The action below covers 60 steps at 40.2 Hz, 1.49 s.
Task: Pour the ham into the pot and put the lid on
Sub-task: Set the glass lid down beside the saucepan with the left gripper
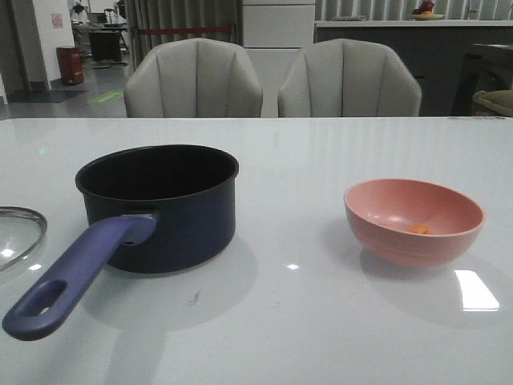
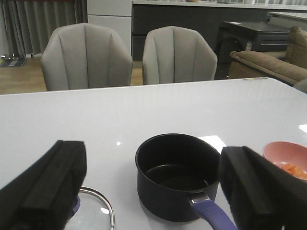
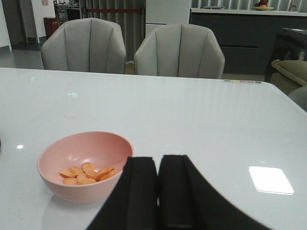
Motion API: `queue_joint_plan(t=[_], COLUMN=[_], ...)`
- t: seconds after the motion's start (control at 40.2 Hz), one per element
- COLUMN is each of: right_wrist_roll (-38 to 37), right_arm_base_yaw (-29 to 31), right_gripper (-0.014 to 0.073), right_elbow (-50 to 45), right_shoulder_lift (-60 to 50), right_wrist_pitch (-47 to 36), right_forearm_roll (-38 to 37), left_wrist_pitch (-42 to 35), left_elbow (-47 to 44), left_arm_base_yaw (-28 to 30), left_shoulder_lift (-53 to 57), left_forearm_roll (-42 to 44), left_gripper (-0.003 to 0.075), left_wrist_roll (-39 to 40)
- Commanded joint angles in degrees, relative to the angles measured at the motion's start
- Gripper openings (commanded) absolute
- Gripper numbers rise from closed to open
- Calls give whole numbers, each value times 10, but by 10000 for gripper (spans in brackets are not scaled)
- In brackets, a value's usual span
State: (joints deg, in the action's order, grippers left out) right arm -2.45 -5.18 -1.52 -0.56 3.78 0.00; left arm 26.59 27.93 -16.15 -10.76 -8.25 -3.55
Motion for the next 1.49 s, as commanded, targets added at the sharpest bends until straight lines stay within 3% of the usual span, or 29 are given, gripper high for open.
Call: queue_joint_plan(t=[0.0, 0.249, 0.373, 0.647, 0.796, 0.97, 1.07, 1.244, 1.468], right_wrist_roll=[2, 2, 2, 2, 2, 2, 2, 2, 2], right_arm_base_yaw=[2, 2, 2, 2, 2, 2, 2, 2, -2], right_gripper=[145, 145, 145, 145, 145, 153, 243, 524, 542], right_elbow=[3, 9, 48, 171, 172, 179, 204, 276, 374], right_shoulder_lift=[-12, -11, 19, 206, 260, 314, 362, 469, 615], right_wrist_pitch=[-48, -118, -95, 48, 35, -5, 2, 13, 69], right_forearm_roll=[-7, 0, 0, 0, 0, 53, 61, 77, 80], left_wrist_pitch=[-28, -25, -28, -44, -44, -43, -42, -28, -12], left_elbow=[-5, -50, -51, -55, -55, -55, -55, -55, -55], left_arm_base_yaw=[-10, -12, -12, -12, -12, -12, -12, -12, -12], left_shoulder_lift=[34, 84, 84, 84, 84, 84, 84, 84, 84], left_forearm_roll=[16, 44, 40, 40, 40, 40, 40, 37, 35], left_gripper=[606, 606, 606, 606, 606, 606, 606, 606, 606], left_wrist_roll=[-2, -2, -2, -2, -2, -2, -2, -2, -2])
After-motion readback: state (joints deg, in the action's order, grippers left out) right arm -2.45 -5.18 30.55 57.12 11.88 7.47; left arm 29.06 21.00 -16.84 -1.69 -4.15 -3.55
